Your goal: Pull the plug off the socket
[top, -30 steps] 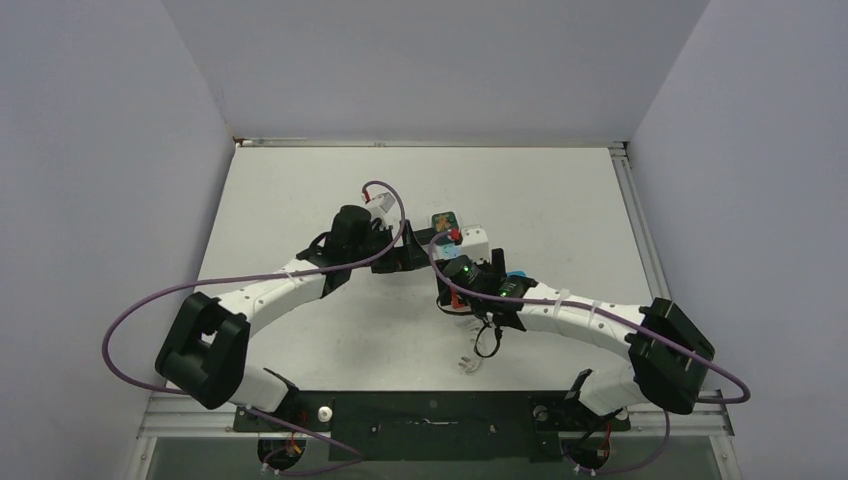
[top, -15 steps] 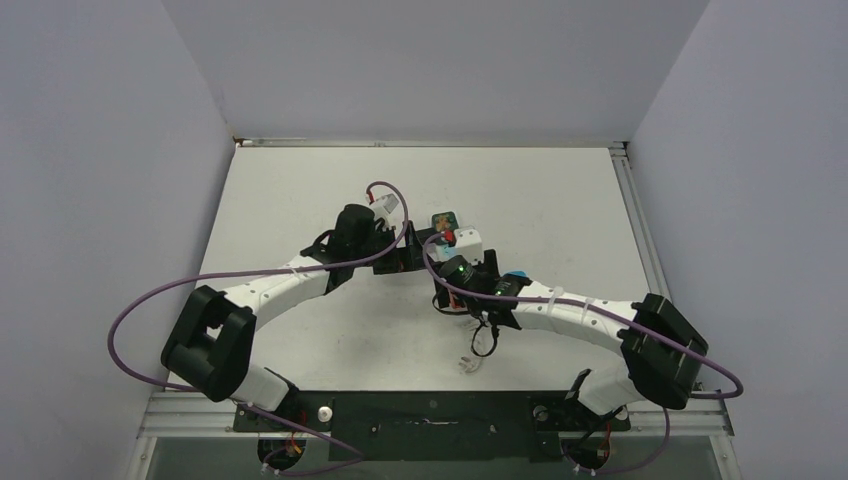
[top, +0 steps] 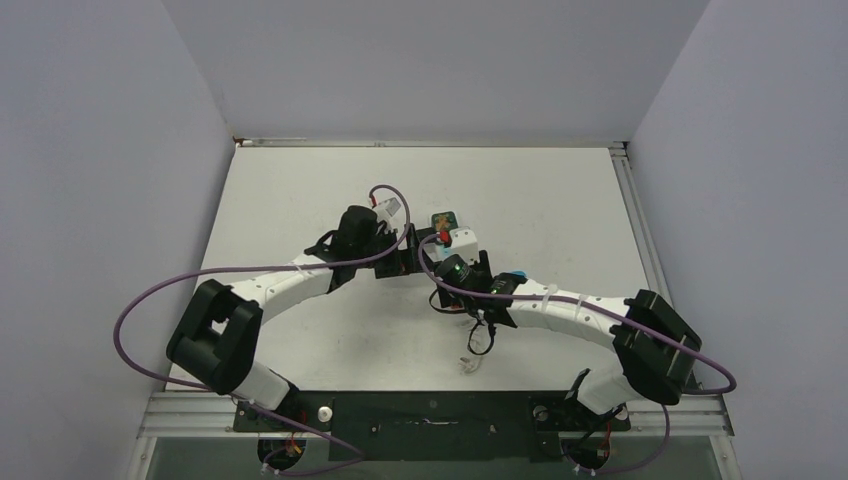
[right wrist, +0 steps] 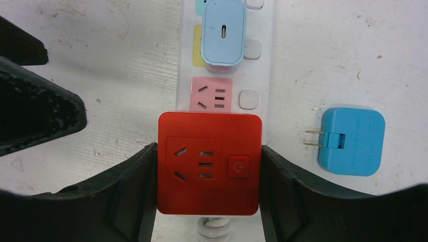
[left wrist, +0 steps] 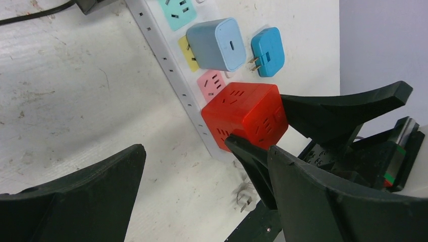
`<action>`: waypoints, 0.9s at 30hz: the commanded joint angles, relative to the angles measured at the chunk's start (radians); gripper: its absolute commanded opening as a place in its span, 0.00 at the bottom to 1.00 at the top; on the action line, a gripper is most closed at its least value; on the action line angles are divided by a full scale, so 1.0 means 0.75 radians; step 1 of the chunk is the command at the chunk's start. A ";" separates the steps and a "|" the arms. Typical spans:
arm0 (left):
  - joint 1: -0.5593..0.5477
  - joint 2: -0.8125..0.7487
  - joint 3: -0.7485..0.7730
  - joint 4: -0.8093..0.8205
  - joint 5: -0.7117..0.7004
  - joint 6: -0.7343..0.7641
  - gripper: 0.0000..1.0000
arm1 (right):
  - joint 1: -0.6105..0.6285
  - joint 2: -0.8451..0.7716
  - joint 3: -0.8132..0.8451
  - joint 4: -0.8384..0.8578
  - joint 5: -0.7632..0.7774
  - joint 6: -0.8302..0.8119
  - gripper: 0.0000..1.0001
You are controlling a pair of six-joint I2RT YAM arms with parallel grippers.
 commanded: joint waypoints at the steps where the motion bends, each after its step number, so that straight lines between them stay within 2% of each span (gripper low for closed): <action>1: 0.015 0.036 0.036 0.074 0.062 -0.051 0.88 | 0.015 -0.081 -0.013 0.129 -0.055 0.017 0.05; 10: 0.023 0.120 -0.021 0.188 0.143 -0.174 0.86 | 0.000 -0.240 -0.162 0.330 -0.145 0.117 0.05; 15: 0.023 0.166 -0.060 0.264 0.175 -0.251 0.82 | -0.018 -0.280 -0.204 0.377 -0.180 0.177 0.05; 20: 0.023 0.210 -0.109 0.363 0.189 -0.329 0.78 | -0.075 -0.311 -0.260 0.473 -0.300 0.232 0.05; 27: 0.007 0.256 -0.128 0.447 0.198 -0.359 0.71 | -0.110 -0.315 -0.276 0.505 -0.389 0.253 0.05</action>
